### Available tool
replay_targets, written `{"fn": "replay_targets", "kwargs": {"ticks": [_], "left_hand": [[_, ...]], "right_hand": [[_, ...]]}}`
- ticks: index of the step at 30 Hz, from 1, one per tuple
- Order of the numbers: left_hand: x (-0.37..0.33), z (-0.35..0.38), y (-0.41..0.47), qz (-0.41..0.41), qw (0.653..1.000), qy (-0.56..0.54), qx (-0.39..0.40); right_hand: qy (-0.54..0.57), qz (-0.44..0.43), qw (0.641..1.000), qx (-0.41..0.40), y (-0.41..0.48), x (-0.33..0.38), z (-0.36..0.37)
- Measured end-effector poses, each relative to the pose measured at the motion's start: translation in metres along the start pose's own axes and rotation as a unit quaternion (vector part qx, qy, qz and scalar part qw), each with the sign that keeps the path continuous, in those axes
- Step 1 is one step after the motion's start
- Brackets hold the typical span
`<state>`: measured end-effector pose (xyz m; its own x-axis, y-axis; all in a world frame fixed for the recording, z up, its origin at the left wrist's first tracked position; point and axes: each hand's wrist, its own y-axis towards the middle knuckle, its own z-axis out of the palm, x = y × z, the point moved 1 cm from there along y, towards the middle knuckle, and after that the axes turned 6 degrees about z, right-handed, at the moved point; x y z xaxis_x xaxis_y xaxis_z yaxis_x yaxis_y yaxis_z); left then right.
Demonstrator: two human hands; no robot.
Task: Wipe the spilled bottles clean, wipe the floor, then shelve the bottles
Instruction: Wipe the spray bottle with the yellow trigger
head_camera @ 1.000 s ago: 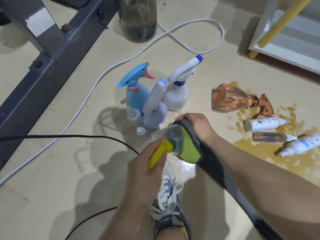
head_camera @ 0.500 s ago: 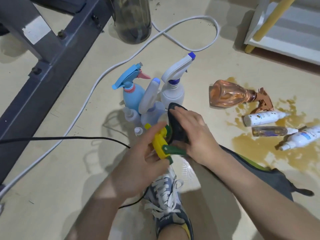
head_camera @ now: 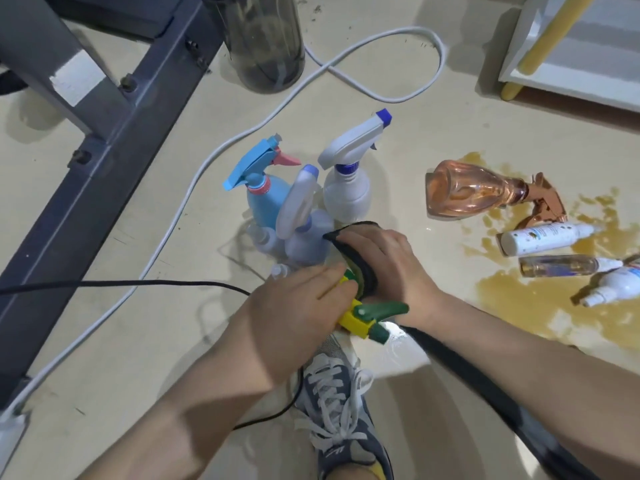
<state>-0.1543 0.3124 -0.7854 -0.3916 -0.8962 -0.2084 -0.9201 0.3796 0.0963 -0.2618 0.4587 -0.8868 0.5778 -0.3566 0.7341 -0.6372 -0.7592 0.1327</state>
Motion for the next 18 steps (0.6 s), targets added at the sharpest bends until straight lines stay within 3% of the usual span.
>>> {"fn": "replay_targets", "kwargs": {"ticks": [2,4,8,10,13,15,18], "left_hand": [[-0.007,-0.001,0.006,-0.042,0.997,-0.058,-0.029],[-0.017,-0.005,0.012,-0.144,0.980,-0.126,-0.059],[-0.028,-0.003,0.031,-0.366,0.910,-0.168,-0.097],[-0.026,-0.005,0.040,-0.412,0.887,-0.193,-0.077],[-0.020,-0.012,0.043,-0.391,0.888,-0.234,-0.065],[-0.020,-0.017,0.043,-0.318,0.919,-0.232,-0.025],[-0.014,-0.016,0.045,-0.161,0.966,-0.193,0.054]], "right_hand": [[0.060,0.027,0.997,-0.044,-0.016,0.002,0.006],[0.072,0.107,0.984,-0.122,-0.031,0.012,0.016],[0.051,0.223,0.935,-0.271,-0.038,0.036,0.039],[0.054,0.249,0.922,-0.292,-0.032,0.043,0.036],[0.046,0.224,0.952,-0.203,-0.026,0.034,0.020],[0.104,0.169,0.977,-0.083,-0.015,0.017,-0.001],[0.198,0.126,0.966,0.105,0.005,0.000,-0.029]]}}
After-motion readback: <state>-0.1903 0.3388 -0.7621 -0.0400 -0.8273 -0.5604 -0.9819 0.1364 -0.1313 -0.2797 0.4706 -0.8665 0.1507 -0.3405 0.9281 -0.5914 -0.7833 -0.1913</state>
